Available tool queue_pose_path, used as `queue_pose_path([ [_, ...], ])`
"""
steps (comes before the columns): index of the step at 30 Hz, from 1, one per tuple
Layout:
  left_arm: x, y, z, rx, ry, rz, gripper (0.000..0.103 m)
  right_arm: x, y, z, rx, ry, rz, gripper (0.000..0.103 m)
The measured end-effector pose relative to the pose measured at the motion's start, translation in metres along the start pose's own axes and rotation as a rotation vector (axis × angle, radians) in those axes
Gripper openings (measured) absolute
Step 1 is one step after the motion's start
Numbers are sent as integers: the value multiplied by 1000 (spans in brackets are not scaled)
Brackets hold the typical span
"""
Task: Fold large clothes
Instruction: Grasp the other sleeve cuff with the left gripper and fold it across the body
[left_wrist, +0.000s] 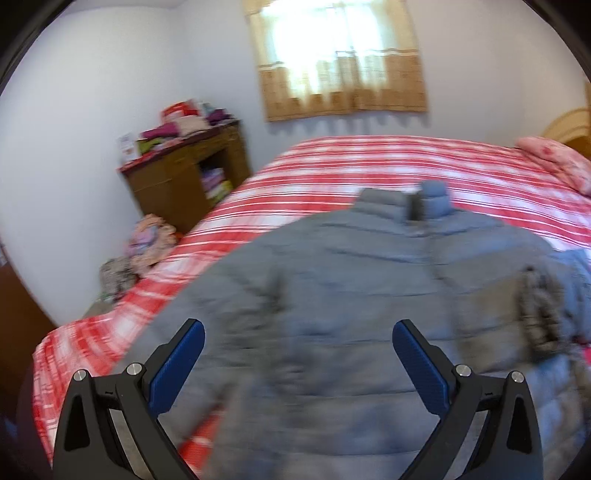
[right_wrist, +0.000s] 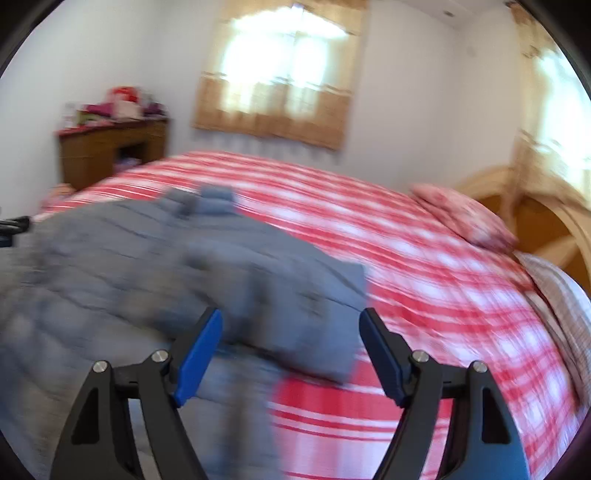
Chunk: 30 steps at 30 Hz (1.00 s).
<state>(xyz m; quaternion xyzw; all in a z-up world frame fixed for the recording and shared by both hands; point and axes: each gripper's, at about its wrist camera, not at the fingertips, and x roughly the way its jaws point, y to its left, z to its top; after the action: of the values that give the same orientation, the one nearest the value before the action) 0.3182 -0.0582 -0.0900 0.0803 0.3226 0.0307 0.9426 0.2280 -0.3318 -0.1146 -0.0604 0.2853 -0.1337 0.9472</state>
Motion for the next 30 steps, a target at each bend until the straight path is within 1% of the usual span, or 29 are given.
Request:
queue_pose_path([
  [2, -1, -33, 4, 24, 6, -63, 102, 12, -22, -10, 54, 22, -29, 78],
  [4, 1, -67, 9, 45, 17, -122, 102, 19, -32, -19, 64, 40, -58, 79],
  [7, 7, -119, 16, 81, 46, -216, 102, 20, -40, -31, 79, 54, -51, 79],
  [9, 17, -148, 21, 79, 80, -270, 102, 18, -39, -37, 71, 50, -40, 79],
  [11, 29, -169, 24, 72, 120, -313, 102, 17, -38, -43, 53, 35, -52, 83],
  [12, 34, -177, 25, 66, 134, -322, 102, 16, -38, -45, 44, 30, -56, 84],
  [13, 39, -186, 25, 60, 149, -336, 102, 17, -35, -49, 28, 23, -70, 85],
  [14, 45, -194, 25, 58, 166, -369, 102, 16, -34, -54, 16, 18, -79, 85],
  [16, 55, -210, 24, 63, 187, -407, 102, 17, -35, -61, 8, 18, -88, 85],
  [17, 55, -215, 22, 62, 182, -428, 92, 18, -38, -63, 14, 20, -82, 85],
  [18, 56, -218, 21, 68, 180, -453, 76, 19, -41, -63, 25, 21, -77, 85],
  [19, 57, -223, 20, 91, 191, -470, 32, 19, -43, -63, 35, 25, -74, 85],
  [20, 58, -225, 20, 110, 206, -482, 18, 20, -45, -63, 43, 29, -73, 85],
  [21, 55, -222, 21, 114, 188, -484, 16, 20, -46, -64, 48, 31, -73, 85],
  [22, 50, -219, 22, 124, 162, -470, 14, 22, -47, -65, 53, 36, -71, 86],
  [24, 34, -209, 27, 171, 83, -433, 14, 22, -45, -69, 58, 38, -79, 88],
  [25, 29, -202, 29, 177, 60, -421, 13, 23, -45, -69, 58, 39, -84, 89],
  [27, 19, -181, 35, 191, 4, -384, 13, 24, -43, -70, 51, 44, -88, 89],
  [30, 16, -148, 40, 205, -48, -318, 13, 26, -39, -71, 38, 52, -91, 89],
])
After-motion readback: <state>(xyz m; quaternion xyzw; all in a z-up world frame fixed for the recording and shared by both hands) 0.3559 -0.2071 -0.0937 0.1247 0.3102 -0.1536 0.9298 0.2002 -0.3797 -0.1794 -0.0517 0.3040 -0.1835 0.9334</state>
